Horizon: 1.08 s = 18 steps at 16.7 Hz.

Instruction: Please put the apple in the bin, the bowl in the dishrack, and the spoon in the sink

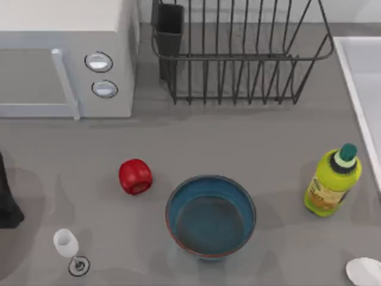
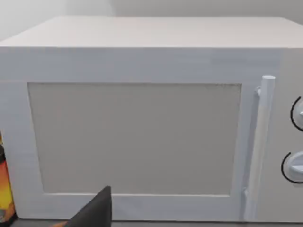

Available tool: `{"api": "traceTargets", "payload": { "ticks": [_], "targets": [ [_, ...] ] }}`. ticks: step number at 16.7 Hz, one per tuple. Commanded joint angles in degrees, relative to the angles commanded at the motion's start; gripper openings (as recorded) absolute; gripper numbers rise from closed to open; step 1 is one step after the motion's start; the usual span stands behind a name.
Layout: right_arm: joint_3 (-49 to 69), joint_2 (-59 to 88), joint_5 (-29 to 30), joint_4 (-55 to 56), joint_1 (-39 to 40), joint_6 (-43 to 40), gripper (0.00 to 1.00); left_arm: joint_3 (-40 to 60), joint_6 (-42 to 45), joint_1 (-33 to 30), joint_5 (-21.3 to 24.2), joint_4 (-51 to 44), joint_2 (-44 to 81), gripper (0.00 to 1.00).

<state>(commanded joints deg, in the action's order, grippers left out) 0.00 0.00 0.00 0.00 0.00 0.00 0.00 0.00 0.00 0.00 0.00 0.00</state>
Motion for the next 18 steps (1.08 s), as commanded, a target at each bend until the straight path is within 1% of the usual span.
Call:
{"api": "traceTargets", "payload": {
  "ticks": [4, 6, 8, 12, 18],
  "targets": [
    [0.0, 0.0, 0.0, 0.0, 0.0, 0.0, 1.0, 1.5, 0.5, -0.8, -0.1, -1.5, 1.7, 1.0],
    [0.0, 0.0, 0.0, 0.0, 0.0, 0.0, 1.0, 5.3, 1.5, -2.4, -0.2, -4.7, 5.9, 1.0],
    [0.0, 0.0, 0.0, 0.0, 0.0, 0.0, 1.0, 11.2, 3.0, -4.6, -0.5, -9.2, 12.6, 1.0],
    [0.0, 0.0, 0.0, 0.0, 0.0, 0.0, 1.0, 27.1, 7.4, -10.3, -1.0, -20.7, 31.8, 1.0],
    [0.0, 0.0, 0.0, 0.0, 0.0, 0.0, 1.0, 54.8, 16.6, -19.9, -2.1, -40.6, 67.4, 1.0]
  ]
}}
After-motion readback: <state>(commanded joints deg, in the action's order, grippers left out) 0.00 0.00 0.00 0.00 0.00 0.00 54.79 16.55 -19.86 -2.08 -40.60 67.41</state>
